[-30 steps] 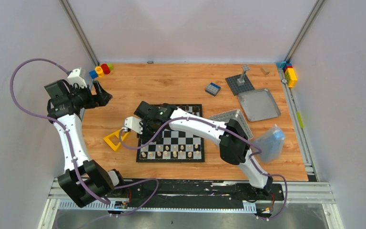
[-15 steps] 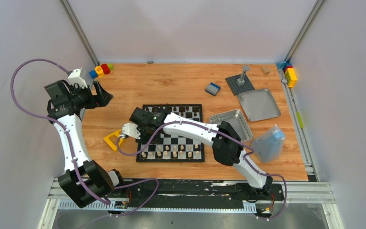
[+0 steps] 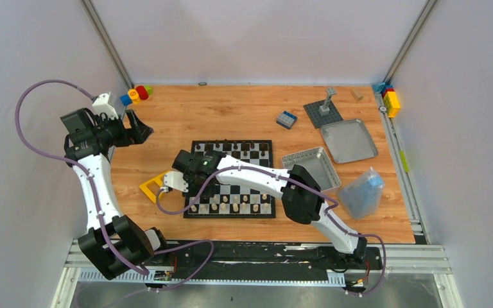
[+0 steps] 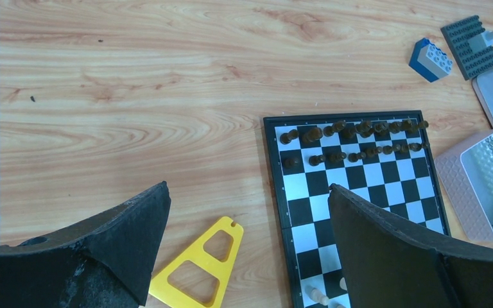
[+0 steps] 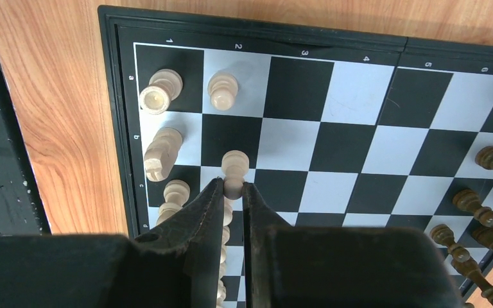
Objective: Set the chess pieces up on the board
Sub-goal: Place the chess piece on the chessboard.
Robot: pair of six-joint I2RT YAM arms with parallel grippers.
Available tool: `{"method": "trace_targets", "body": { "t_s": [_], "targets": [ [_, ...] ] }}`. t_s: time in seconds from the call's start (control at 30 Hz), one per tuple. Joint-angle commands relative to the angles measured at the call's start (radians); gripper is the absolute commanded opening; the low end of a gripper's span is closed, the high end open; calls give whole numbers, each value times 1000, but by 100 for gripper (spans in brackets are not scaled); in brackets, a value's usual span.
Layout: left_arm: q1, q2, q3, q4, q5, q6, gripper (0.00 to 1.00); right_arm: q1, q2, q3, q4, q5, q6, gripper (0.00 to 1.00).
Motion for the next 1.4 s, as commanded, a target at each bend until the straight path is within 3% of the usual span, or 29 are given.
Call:
{"method": "trace_targets", "body": {
  "t_s": [0.0,1.37],
  "targets": [
    [12,-9,-1,27,22,9,100,10,14,46,-5,7,-13,0],
    [14,-5,-8,19,31,17,100,15,63,84,-17,2,-1,2]
  ]
}}
